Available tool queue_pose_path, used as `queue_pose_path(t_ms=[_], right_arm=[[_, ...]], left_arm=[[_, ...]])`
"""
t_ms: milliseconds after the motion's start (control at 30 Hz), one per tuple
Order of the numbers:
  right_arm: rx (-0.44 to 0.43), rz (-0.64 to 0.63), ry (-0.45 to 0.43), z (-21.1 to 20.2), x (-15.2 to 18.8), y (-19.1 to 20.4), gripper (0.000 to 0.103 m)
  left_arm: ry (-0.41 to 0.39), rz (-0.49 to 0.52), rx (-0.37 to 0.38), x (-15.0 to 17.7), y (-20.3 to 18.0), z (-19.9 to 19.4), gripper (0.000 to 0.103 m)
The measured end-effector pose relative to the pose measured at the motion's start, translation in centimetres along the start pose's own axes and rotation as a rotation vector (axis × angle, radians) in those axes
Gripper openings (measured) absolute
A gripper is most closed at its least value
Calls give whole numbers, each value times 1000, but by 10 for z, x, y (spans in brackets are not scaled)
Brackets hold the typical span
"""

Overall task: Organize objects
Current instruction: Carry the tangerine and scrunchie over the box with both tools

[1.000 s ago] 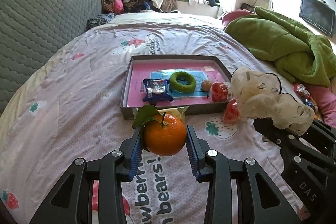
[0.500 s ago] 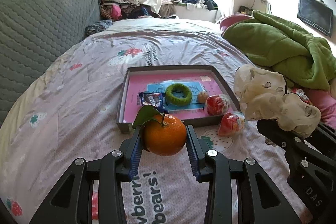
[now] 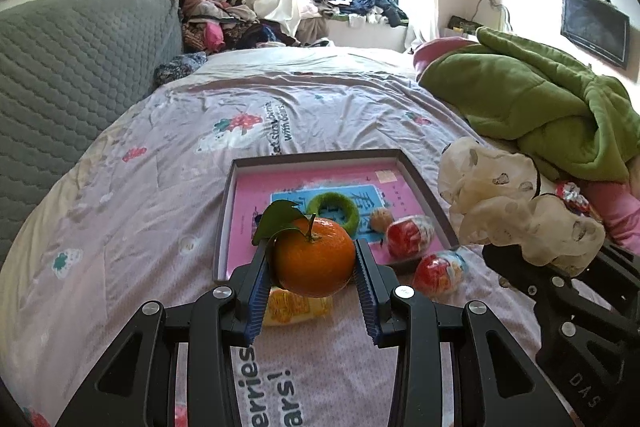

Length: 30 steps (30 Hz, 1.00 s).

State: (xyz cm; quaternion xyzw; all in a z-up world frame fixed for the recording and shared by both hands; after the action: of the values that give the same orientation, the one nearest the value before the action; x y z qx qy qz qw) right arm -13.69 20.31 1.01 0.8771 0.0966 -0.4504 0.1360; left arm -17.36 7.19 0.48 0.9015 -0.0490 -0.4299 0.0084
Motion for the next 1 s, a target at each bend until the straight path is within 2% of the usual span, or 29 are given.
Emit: queue_pose_path(t_ms=[500,1000], right_arm=[[29,-29,-16,20,-39,-12,20],[95,-74,48,87,-63,-38,20]], left_arm=[[16,-7,-14,-30,10,37,40],[54,19,-48,-52,21,102,40]])
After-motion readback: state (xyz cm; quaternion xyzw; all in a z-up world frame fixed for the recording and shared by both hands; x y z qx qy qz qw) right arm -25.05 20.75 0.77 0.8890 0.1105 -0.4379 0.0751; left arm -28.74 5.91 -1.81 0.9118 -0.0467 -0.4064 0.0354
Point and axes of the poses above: each gripper's, at about its wrist camera, not at the fingertips, and z roughly the way its jaws point, y to its left, x to its underside, the point moved 6 cm from there along z, roughly the way its jaws point, and after that the axes turned 7 degrees about -x, right-handed, at the moved point
